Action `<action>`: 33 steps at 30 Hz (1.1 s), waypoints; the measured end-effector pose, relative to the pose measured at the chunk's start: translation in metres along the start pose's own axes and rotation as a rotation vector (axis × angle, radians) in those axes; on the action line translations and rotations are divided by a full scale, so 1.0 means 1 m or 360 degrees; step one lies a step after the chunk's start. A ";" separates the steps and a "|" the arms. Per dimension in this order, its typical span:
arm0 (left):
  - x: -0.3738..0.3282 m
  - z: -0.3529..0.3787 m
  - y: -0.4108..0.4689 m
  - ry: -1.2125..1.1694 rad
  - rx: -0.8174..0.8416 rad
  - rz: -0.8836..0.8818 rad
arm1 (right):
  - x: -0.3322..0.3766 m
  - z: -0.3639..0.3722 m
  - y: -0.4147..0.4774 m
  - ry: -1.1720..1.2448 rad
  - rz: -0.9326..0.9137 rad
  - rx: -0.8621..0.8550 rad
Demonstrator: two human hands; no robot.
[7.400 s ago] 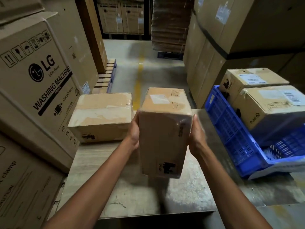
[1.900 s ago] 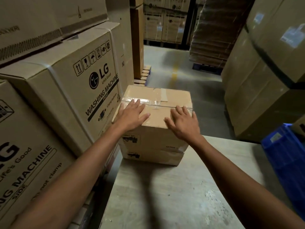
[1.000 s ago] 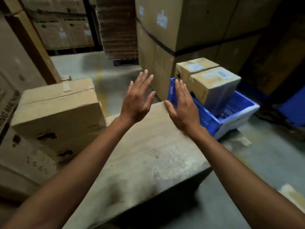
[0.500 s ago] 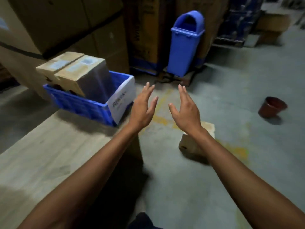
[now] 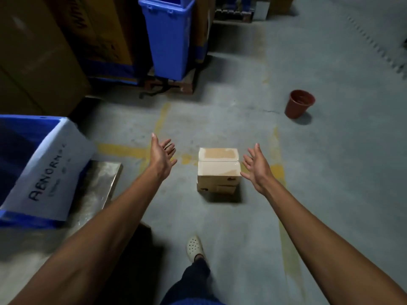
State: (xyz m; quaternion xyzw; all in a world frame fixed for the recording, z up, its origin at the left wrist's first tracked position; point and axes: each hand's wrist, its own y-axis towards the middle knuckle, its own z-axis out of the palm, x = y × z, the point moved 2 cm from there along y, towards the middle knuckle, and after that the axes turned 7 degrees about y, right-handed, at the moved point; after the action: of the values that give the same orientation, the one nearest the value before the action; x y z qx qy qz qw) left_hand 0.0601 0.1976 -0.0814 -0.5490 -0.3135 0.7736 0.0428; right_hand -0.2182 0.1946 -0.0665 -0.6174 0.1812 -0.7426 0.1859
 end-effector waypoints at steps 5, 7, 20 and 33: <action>0.008 0.028 0.105 0.0171 -0.0035 -0.0154 | 0.010 -0.007 0.091 0.0121 0.0134 -0.0158; 0.012 0.038 0.141 0.0261 -0.0052 -0.0205 | 0.011 -0.011 0.122 0.0133 0.0187 -0.0198; 0.156 0.076 0.374 0.0547 -0.0127 -0.0411 | -0.095 -0.074 0.364 0.0018 0.0558 -0.0311; 0.339 0.062 0.502 0.0868 -0.0327 -0.0687 | -0.261 -0.147 0.518 -0.0568 0.0904 -0.0373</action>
State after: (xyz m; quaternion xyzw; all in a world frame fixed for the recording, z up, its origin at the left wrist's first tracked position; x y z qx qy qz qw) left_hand 0.0122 -0.0920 -0.6145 -0.6578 -0.4752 0.5364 0.2319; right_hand -0.2913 -0.1173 -0.5717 -0.6795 0.3942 -0.5159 0.3417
